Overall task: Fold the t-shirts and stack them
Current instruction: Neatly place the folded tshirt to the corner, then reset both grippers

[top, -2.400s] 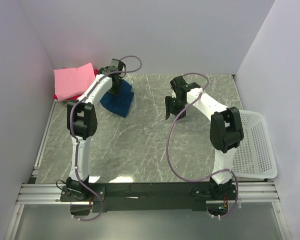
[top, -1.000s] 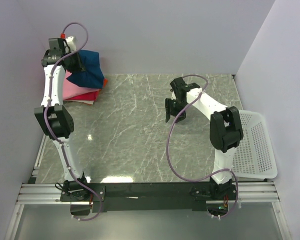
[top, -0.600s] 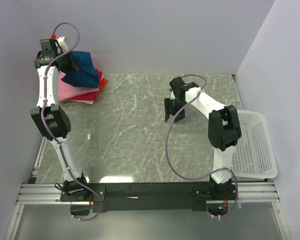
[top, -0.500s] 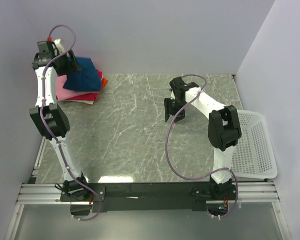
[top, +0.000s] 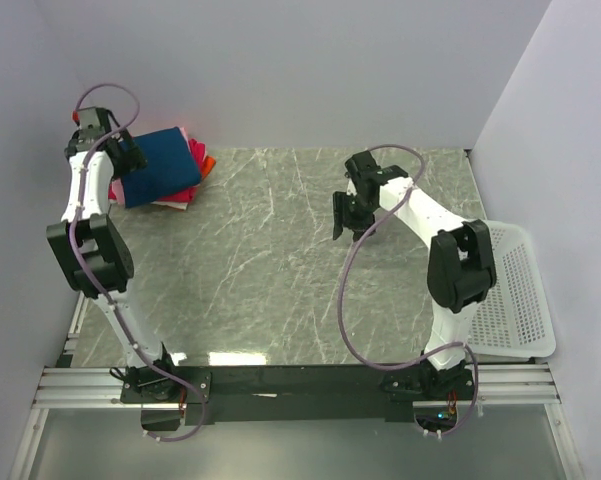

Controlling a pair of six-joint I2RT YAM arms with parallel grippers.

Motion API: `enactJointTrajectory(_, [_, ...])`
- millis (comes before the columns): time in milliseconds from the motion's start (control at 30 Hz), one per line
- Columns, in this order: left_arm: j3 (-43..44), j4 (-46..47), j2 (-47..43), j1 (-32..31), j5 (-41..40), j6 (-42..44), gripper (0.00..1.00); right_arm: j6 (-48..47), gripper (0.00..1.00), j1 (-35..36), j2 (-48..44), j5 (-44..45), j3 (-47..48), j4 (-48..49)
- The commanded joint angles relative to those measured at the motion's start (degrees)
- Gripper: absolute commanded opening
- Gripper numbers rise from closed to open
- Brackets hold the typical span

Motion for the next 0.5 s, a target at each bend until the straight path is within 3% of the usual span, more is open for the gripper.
enactJointTrajectory(0, [-1.5,5.4,-9.4,-4.4,-9.4,-2.6,0.99,1.5,0.63,-0.6,-5.2,2.0,-1.3,3.3])
enactJointTrajectory(200, [-7.8,4.8,-17.6,-11.6,-8.4,-10.6,0.99,2.6,0.63,-0.7,-9.4,5.5,-4.1,6.8])
enactJointTrajectory(300, [-17.4,8.1,-23.5,-19.0,-7.3,-14.6,1.00,3.4,0.63,-0.6,-13.0,7.6,-6.6,9.6])
enactJointTrajectory(467, [-26.5,10.7,-31.2,-30.6,-12.5,-19.0,0.99,4.4,0.63,-0.6,-19.6,11.3,-11.9,14.0])
